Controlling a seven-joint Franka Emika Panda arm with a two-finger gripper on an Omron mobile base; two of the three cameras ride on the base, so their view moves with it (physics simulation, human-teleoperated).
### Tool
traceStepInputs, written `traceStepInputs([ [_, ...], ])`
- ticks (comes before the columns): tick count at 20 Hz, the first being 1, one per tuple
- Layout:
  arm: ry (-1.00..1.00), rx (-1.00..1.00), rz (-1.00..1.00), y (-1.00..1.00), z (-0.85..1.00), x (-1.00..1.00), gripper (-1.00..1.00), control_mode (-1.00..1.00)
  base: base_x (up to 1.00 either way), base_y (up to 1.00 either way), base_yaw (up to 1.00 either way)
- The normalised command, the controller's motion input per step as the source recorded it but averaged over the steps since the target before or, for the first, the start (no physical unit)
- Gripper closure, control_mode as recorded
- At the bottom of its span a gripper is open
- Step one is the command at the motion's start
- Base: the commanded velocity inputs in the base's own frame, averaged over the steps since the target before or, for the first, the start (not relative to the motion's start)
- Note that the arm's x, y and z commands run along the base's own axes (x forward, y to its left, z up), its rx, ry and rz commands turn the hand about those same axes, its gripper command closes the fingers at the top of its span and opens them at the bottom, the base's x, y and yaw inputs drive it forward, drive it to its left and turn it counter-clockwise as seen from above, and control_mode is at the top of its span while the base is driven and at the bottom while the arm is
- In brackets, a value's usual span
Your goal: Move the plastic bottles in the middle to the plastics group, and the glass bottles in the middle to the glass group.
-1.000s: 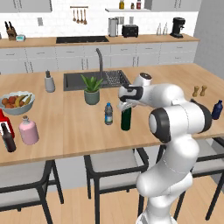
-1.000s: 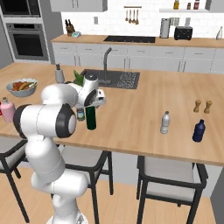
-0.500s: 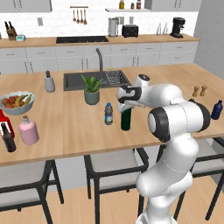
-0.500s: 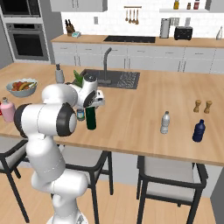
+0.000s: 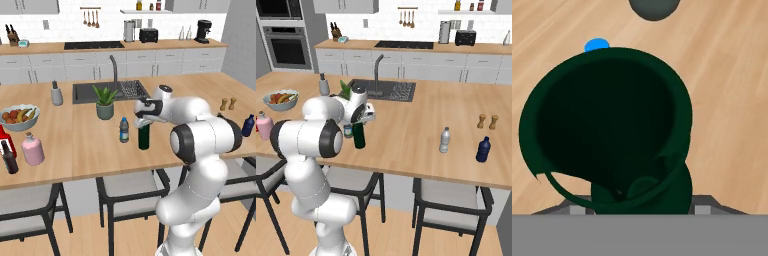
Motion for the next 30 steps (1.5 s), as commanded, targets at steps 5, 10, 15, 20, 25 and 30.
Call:
traceStepInputs([
  [5, -0.08, 0.03, 0.02, 0.11, 0.34, -0.55, 1.0, -1.0, 0.0, 0.0, 0.0],
  [10, -0.06, 0.05, 0.15, 0.57, 0.31, -0.25, 1.0, -1.0, 0.0, 0.0, 0.0],
  [15, 0.0, 0.03, 0.22, 0.69, 0.14, -0.02, 1.0, -1.0, 0.0, 0.0, 0.0],
  [20, 0.0, 0.01, 0.24, 0.68, 0.0, 0.05, 1.0, -1.0, 0.0, 0.0, 0.0],
  [25, 0.0, 0.0, 0.21, 0.76, 0.0, 0.16, 1.0, -1.0, 0.0, 0.0, 0.0],
  [30, -0.05, 0.0, 0.19, 0.75, 0.0, 0.24, 1.0, -1.0, 0.0, 0.0, 0.0],
])
